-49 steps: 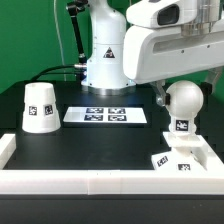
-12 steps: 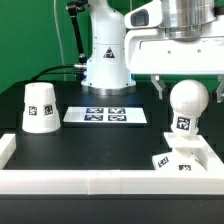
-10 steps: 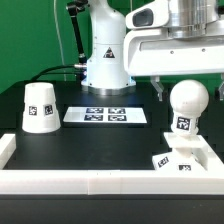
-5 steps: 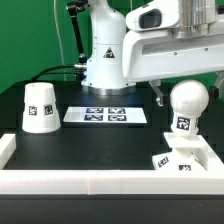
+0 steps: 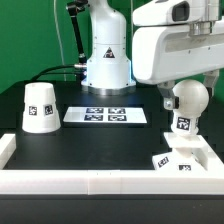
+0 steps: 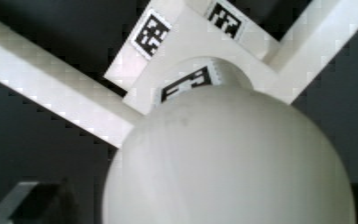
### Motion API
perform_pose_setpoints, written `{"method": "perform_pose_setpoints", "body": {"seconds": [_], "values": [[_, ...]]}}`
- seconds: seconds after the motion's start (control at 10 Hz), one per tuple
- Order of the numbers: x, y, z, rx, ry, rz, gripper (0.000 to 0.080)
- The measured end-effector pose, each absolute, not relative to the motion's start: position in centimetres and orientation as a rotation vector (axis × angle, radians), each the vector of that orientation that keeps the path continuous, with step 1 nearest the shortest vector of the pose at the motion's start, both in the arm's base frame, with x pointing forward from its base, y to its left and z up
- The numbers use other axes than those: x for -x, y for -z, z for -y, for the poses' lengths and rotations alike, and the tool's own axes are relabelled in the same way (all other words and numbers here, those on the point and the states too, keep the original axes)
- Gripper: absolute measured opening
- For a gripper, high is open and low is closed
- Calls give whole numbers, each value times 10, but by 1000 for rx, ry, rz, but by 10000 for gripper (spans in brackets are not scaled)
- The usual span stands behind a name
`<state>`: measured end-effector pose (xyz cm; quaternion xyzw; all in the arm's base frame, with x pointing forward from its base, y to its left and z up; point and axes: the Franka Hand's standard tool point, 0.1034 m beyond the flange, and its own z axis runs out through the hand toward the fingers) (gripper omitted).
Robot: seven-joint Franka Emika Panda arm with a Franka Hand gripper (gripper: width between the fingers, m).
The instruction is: Assemble lamp
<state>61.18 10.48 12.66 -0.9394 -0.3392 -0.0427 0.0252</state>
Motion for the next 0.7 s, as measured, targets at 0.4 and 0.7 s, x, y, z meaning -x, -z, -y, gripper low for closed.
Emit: {"method": "perform_pose_setpoints", "body": {"seconds": [0.4,0.7], "values": [[-608,-123,-108,2729,107,1521,698],[-610,-122,-102,2548,107,1828,698]]}}
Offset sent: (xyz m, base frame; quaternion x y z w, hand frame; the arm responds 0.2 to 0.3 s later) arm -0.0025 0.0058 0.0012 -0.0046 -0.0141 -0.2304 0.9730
